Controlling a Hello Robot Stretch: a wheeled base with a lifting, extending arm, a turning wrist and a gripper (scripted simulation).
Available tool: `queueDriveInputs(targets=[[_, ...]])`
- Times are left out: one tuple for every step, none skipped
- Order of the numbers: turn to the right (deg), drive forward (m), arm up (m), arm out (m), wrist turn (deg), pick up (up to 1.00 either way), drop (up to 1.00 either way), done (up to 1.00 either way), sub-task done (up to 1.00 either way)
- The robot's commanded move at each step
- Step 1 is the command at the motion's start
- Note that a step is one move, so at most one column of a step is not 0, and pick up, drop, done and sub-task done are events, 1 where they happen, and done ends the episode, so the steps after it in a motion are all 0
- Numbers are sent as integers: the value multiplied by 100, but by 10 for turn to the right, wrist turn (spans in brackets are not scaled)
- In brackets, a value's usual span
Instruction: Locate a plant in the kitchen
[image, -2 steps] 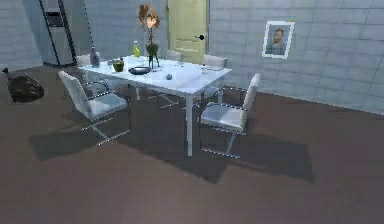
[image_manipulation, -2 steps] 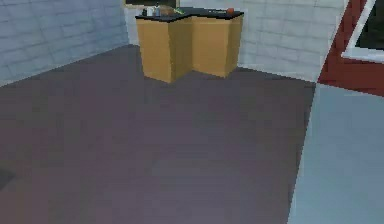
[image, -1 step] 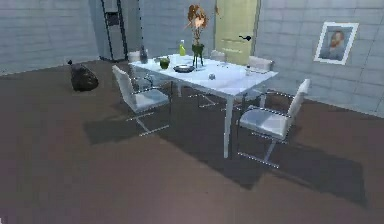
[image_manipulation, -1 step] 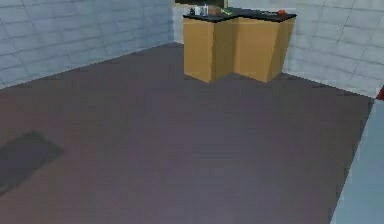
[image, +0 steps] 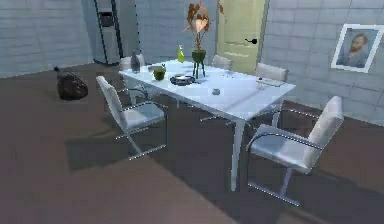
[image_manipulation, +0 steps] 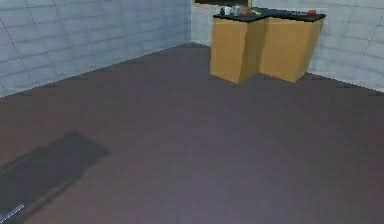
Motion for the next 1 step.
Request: queueDriveInputs(targets=[[-150, 0, 0, 0, 0, 0, 0, 0, 0]])
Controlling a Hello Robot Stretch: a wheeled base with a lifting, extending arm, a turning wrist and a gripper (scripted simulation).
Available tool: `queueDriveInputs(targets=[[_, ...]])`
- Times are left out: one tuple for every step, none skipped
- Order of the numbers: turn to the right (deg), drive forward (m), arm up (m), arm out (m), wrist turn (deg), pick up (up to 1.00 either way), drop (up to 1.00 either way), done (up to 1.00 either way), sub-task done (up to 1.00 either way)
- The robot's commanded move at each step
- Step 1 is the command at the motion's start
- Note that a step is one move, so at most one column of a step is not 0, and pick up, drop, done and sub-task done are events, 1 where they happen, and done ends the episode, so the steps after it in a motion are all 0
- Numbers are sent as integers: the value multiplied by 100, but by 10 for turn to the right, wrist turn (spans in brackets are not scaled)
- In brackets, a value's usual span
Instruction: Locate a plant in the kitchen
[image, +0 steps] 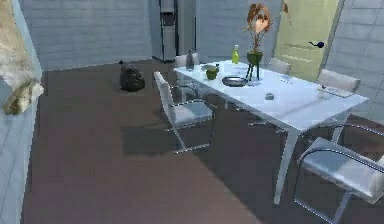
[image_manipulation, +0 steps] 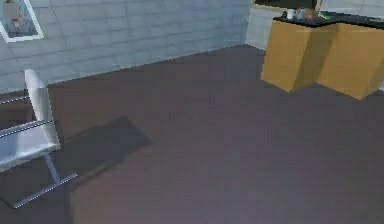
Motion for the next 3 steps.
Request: queueDriveInputs(targets=[[0, 100, 0, 0, 0, 0, 0, 0, 0], [270, 0, 0, 0, 0, 0, 0, 0, 0], [0, 0, 0, 0, 0, 0, 0, 100, 0]])
